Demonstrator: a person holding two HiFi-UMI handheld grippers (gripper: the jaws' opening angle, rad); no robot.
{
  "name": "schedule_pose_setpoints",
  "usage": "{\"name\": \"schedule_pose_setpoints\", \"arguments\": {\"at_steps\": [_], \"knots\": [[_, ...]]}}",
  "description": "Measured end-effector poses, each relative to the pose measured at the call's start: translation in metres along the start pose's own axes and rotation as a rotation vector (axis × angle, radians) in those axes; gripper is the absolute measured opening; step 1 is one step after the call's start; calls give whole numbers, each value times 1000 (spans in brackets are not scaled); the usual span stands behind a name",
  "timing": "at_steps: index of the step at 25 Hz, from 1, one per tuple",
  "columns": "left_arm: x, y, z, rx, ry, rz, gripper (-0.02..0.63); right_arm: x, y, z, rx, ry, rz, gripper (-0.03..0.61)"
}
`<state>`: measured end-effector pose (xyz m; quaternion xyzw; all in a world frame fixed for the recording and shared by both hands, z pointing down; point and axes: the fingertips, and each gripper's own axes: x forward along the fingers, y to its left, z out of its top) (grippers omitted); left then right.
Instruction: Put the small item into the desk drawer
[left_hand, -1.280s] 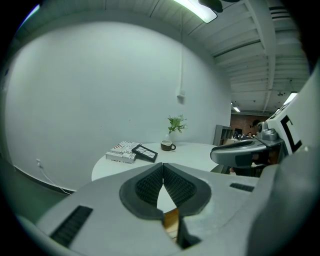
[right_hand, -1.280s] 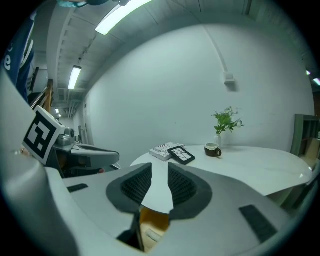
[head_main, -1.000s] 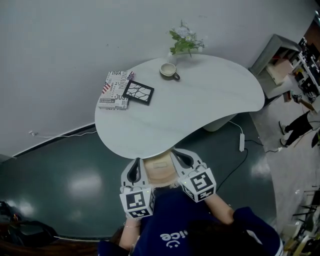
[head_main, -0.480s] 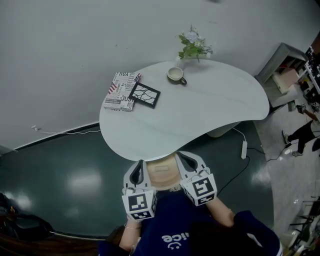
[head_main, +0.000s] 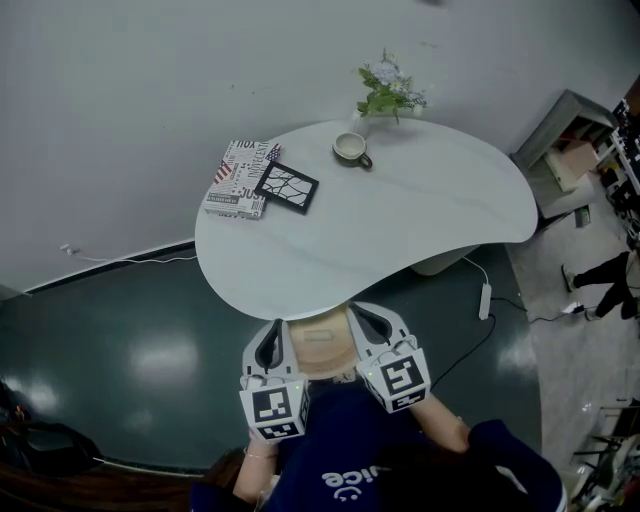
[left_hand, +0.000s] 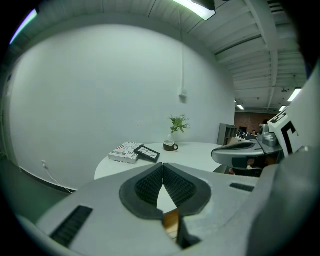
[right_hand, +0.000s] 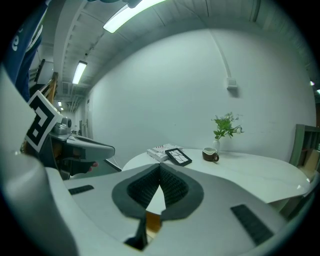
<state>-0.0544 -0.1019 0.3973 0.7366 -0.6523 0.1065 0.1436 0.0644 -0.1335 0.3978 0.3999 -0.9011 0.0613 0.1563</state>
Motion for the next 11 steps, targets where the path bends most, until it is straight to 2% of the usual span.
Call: {"name": "schedule_pose_setpoints", "arguments": {"at_steps": [11], "knots": [[-7, -4, -6, 7, 2, 11, 5, -5, 4, -4, 0, -10, 13, 8]]}}
